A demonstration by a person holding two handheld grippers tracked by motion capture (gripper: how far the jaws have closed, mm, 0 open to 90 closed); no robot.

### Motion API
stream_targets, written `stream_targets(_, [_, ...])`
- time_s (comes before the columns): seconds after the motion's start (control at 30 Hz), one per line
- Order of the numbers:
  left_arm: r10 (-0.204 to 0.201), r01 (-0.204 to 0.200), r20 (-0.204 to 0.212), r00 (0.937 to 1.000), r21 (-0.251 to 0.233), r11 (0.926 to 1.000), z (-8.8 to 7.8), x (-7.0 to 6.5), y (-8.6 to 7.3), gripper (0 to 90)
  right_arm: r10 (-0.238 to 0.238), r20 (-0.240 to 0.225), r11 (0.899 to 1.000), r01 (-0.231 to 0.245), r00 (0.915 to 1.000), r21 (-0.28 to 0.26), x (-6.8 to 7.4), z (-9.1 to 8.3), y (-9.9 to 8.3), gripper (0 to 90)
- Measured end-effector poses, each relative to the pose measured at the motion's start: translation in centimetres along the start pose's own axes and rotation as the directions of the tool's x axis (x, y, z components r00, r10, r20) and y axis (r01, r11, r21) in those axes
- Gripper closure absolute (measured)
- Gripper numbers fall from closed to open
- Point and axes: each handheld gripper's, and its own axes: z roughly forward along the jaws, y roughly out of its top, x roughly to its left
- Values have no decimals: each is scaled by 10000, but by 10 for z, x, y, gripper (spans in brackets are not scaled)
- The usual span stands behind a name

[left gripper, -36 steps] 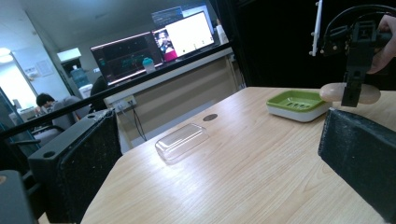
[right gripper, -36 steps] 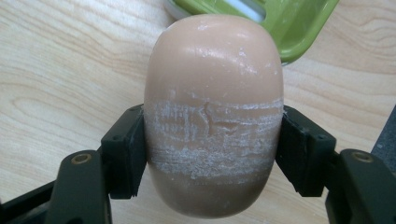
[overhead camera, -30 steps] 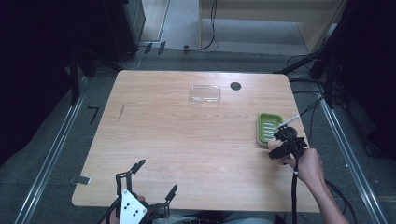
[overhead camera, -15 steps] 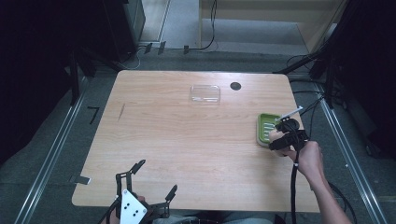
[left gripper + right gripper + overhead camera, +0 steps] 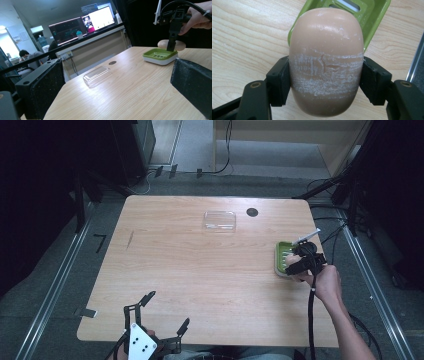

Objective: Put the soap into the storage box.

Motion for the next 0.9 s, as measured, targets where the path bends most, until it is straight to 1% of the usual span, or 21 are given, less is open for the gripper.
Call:
stream_targets(0.07, [0,0,4,10000,0,10000,0,0,0,0,-45,28,10000,45,10000,-48,0,0,2,336])
stream_targets(0.23, [2,-2,18,10000,-13,10000,0,0,0,0,51,-21,9999,-51,10000,-114,-1,0,8,336])
stream_targets(0.37, [2,-2,1,10000,5,10000,0,0,0,0,34,-37,9999,-35,10000,-163,-2,1,11,336])
stream_targets(0.47, [11,-11,18,10000,8,10000,0,0,0,0,163,-58,9996,-164,9999,-212,-4,2,15,336])
stream_targets(0.53, [11,-11,15,10000,1,10000,0,0,0,0,113,-100,9997,-116,9999,-234,-5,3,17,336])
stream_targets(0.6, [6,-6,14,10000,10,10000,0,0,0,0,213,-95,9995,-215,9997,-226,-5,4,19,336])
stream_targets(0.73, [39,-39,34,10000,23,10000,0,0,0,0,258,-125,9993,-261,9996,-267,-8,6,23,336])
stream_targets(0.77, [39,-39,34,10000,23,10000,0,0,0,0,351,-169,9989,-357,9992,-320,-8,7,24,336])
stream_targets(0.9, [10,-10,12,10000,22,10000,0,0,0,0,373,-142,9989,-377,9992,-292,-10,11,28,336])
